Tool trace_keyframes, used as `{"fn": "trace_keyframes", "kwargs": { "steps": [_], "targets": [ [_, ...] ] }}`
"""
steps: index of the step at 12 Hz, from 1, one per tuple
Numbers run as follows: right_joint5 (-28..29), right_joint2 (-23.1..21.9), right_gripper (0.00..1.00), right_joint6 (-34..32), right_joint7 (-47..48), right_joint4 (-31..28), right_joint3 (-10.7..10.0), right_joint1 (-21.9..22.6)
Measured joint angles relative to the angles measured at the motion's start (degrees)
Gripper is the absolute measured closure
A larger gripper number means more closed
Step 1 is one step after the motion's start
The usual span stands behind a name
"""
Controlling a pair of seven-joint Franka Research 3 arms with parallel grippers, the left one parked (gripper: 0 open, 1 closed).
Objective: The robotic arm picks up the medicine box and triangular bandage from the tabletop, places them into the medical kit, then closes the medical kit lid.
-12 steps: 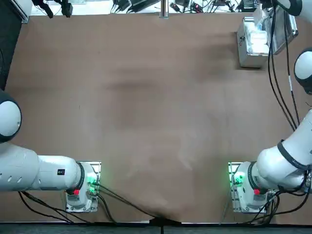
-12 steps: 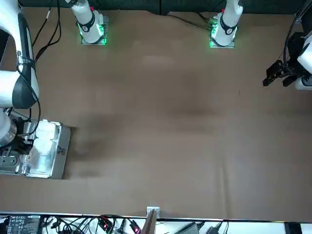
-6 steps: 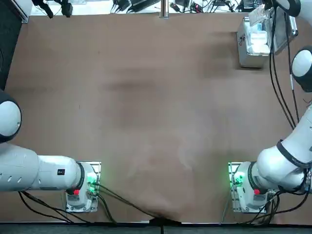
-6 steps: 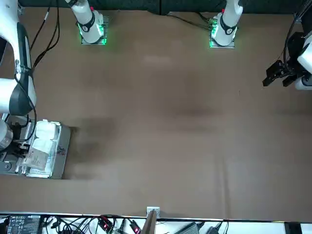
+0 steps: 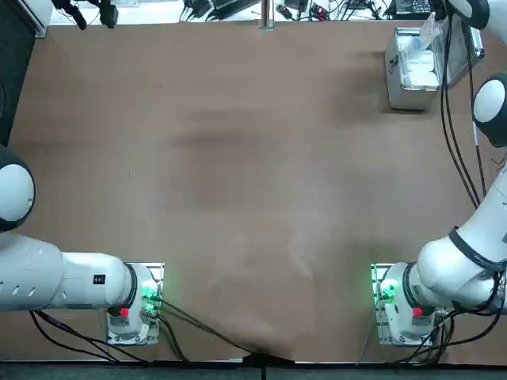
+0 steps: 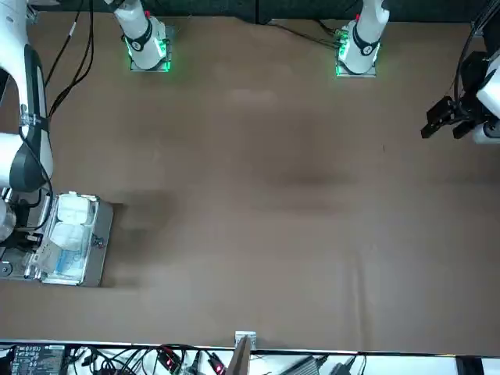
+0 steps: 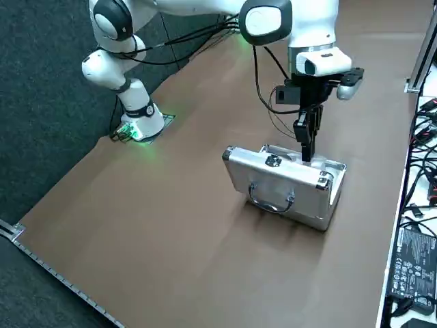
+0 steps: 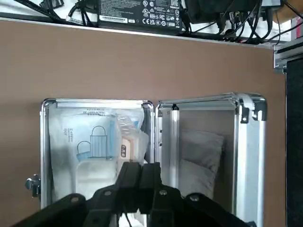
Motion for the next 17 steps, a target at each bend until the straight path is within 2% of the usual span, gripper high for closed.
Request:
{"fn": "trace_keyframes", "kwargs": {
  "steps": [17],
  "targets": [
    [0.01, 0.73, 0.99, 0.76, 0.03, 1.61, -0.27, -0.62]
  ]
}}
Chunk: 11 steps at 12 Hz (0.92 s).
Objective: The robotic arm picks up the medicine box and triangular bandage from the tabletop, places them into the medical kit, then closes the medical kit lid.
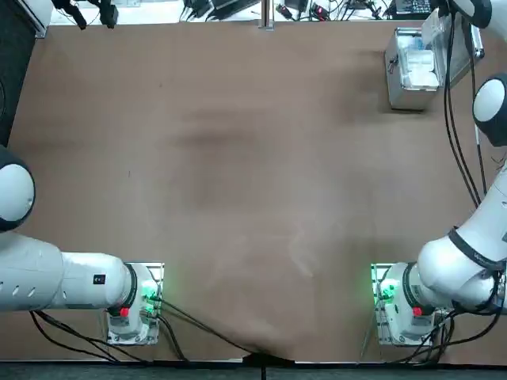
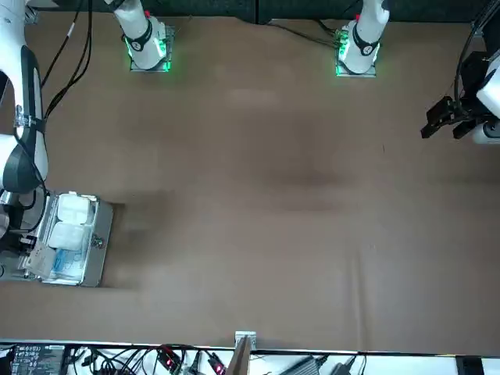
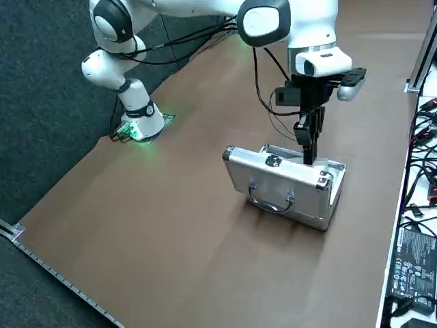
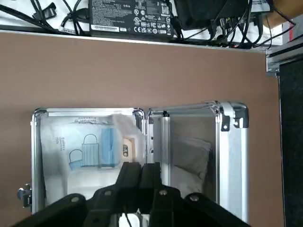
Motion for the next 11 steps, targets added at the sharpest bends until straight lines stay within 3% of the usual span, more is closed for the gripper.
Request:
{"fn": "trace_keyframes", "kwargs": {
  "steps": [11],
  "targets": [
    [0.06, 2.41, 0.99, 0.15, 0.09, -0.01, 0.07, -0.68]
  ]
}}
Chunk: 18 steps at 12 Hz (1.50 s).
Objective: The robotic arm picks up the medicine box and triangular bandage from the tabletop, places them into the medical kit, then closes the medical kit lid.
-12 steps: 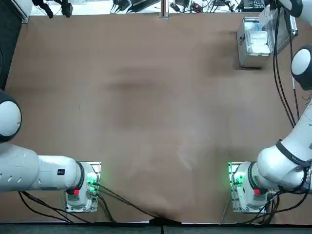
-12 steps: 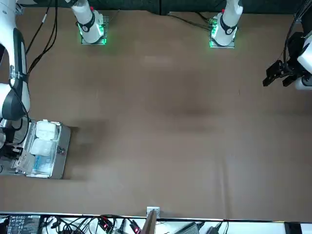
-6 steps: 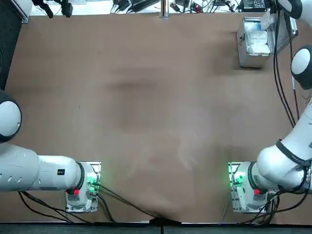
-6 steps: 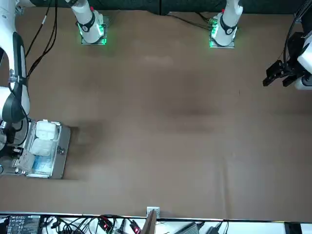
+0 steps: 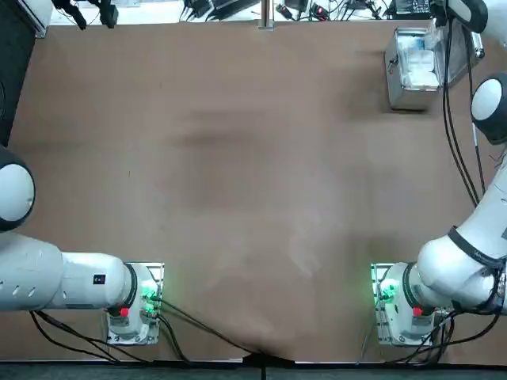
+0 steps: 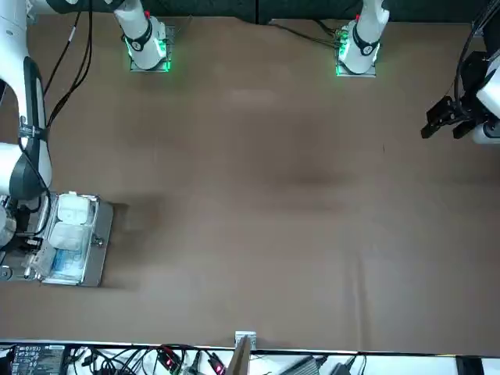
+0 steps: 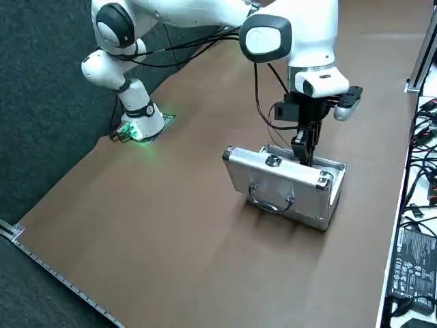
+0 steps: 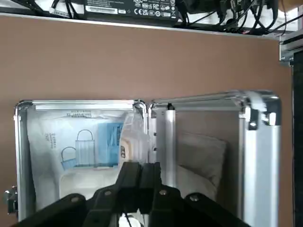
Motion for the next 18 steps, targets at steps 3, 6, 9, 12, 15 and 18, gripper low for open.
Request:
{"fn": "trace_keyframes", "kwargs": {
  "steps": [3, 6, 9, 12, 15, 18],
  "targets": [
    [0.02, 0.55, 0.99, 0.55, 2.23, 0.00, 0.29, 0.58],
    [0.03, 1.14, 0.98, 1.82, 6.60, 0.00, 0.63, 2.72],
    [0.03, 1.70, 0.89, 2.25, 8.42, 0.00, 0.63, 3.74],
    [0.03, 2.92, 0.71, 4.40, 8.49, 0.00, 0.63, 3.83],
    [0.03, 3.28, 0.37, 4.66, 8.50, 0.06, 0.63, 3.89],
    [0.02, 2.10, 0.19, 2.18, 7.05, 0.90, 0.63, 3.96]
  ]
}}
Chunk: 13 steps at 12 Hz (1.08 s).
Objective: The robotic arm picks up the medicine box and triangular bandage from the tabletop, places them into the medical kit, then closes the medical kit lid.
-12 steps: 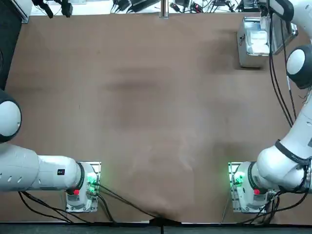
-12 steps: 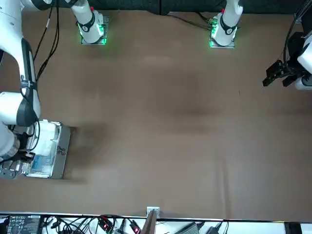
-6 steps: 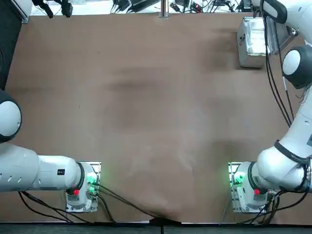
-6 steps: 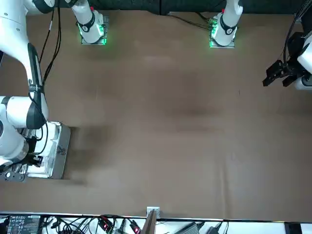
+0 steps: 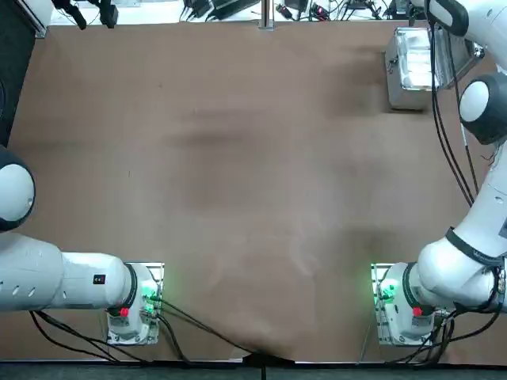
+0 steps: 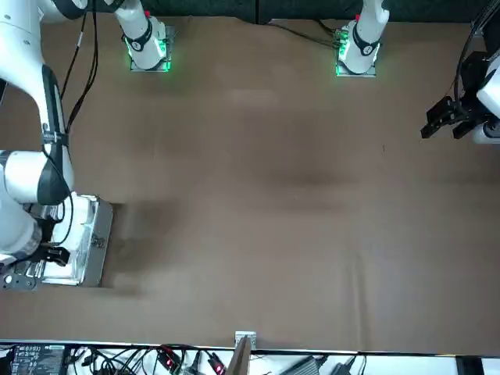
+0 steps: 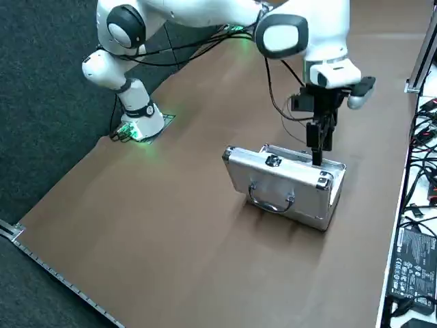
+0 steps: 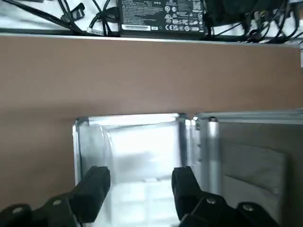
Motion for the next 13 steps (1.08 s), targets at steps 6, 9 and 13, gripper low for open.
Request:
{"fn": "trace_keyframes", "kwargs": {
  "steps": [6, 9, 13],
  "targets": [
    [0.31, -7.91, 0.21, -10.79, -11.53, 1.09, -0.01, -0.39],
    [5.06, -10.47, 0.55, -11.60, -19.20, 1.10, -0.31, -3.71],
    [8.89, -11.74, 0.67, -11.51, -33.76, 1.09, -0.54, -11.72]
  ]
}}
